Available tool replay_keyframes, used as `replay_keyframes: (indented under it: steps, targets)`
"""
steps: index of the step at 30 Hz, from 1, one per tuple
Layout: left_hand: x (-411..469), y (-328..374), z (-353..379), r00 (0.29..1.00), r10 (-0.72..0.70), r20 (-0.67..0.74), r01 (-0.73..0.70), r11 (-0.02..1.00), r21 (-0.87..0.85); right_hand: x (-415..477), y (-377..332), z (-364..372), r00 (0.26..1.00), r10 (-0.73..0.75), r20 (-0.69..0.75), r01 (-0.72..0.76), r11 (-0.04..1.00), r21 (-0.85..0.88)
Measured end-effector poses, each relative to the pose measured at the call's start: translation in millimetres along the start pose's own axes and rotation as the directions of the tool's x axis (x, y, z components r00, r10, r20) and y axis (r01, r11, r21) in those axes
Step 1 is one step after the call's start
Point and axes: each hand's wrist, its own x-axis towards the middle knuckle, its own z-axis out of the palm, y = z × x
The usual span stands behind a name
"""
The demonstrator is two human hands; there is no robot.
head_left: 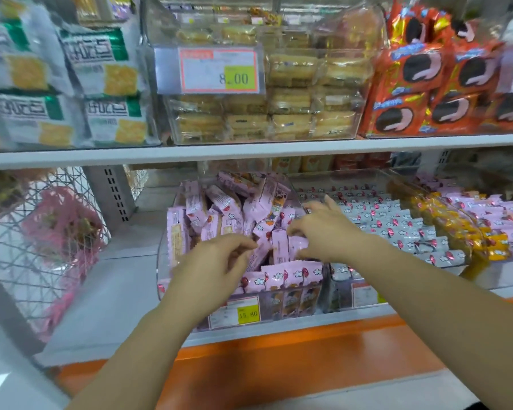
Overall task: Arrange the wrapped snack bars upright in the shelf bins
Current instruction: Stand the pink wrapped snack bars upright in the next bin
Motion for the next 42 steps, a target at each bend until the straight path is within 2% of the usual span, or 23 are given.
replay_keyframes:
  steps: [4,8,10,12,14,15,17,19,21,24,28,29,31,33,35,36,38,40,42]
  targets:
    - [-2,-5,3,0.999,0.039,0.009,-0.039,0.999,0.006,-2,3,-10,0.999,-0.011,-0.045,0.012,1.000,0.013]
    - [-6,-7,-2,1.000,0.023,0.015,-0.022,0.998,-0.053,-34,13,-27,0.967,0.048,-0.252,0.002,0.981,0.194]
    - [-5,-2,-2,1.000,0.001,0.013,0.001,0.993,-0.115,-56,13,-31,0.900,0.066,-0.430,0.063,0.958,0.279]
    - [-3,9,-1,1.000,-0.020,0.012,0.021,0.985,-0.173,-72,11,-31,0.780,0.049,-0.623,0.159,0.949,0.274]
    - [0,25,0,0.997,-0.059,0.041,0.068,0.957,-0.281,-81,7,-23,0.679,0.031,-0.734,0.286,0.909,0.303]
    - [2,33,0,0.992,-0.102,0.071,0.122,0.914,-0.388,-84,5,-18,0.642,0.031,-0.766,0.346,0.880,0.325]
    - [6,47,0,0.964,-0.210,0.165,0.267,0.733,-0.625,-88,-4,-8,0.601,0.019,-0.799,0.426,0.838,0.341]
    - [11,52,2,0.933,-0.282,0.223,0.346,0.538,-0.769,-90,-10,2,0.619,-0.016,-0.785,0.457,0.820,0.344]
    - [14,54,3,0.922,-0.320,0.220,0.354,0.463,-0.812,-88,-10,10,0.677,-0.045,-0.735,0.460,0.805,0.375]
    - [18,48,0,0.932,-0.342,0.119,0.291,0.512,-0.808,-84,-3,15,0.755,-0.026,-0.656,0.423,0.784,0.455]
    - [26,43,-6,0.951,-0.289,-0.109,0.140,0.718,-0.682,-83,10,14,0.779,0.203,-0.593,0.311,0.696,0.647]
    - [28,45,-7,0.958,-0.262,-0.119,0.122,0.743,-0.658,-82,12,15,0.779,0.283,-0.560,0.272,0.651,0.708]
    - [31,48,-5,0.966,-0.242,-0.094,0.117,0.730,-0.673,-79,15,16,0.814,0.397,-0.423,0.194,0.502,0.843]
    - [36,47,-1,0.968,-0.250,-0.017,0.150,0.634,-0.758,-74,14,12,0.875,0.405,-0.266,0.132,0.329,0.935]
    - [40,47,4,0.968,-0.233,0.094,0.200,0.490,-0.848,-69,12,7,0.899,0.394,-0.192,0.114,0.212,0.971]
    - [41,47,7,0.968,-0.213,0.132,0.219,0.462,-0.860,-65,11,5,0.896,0.406,-0.181,0.124,0.163,0.979]
    - [43,45,14,0.970,-0.179,0.163,0.234,0.524,-0.819,-59,8,1,0.872,0.453,-0.185,0.181,0.051,0.982]
    - [46,42,17,0.974,-0.148,0.168,0.224,0.693,-0.685,-54,7,-1,0.835,0.513,-0.200,0.257,-0.041,0.965]
    - [51,37,15,0.970,-0.147,0.196,0.234,0.791,-0.565,-51,8,-2,0.804,0.534,-0.264,0.318,-0.010,0.948]
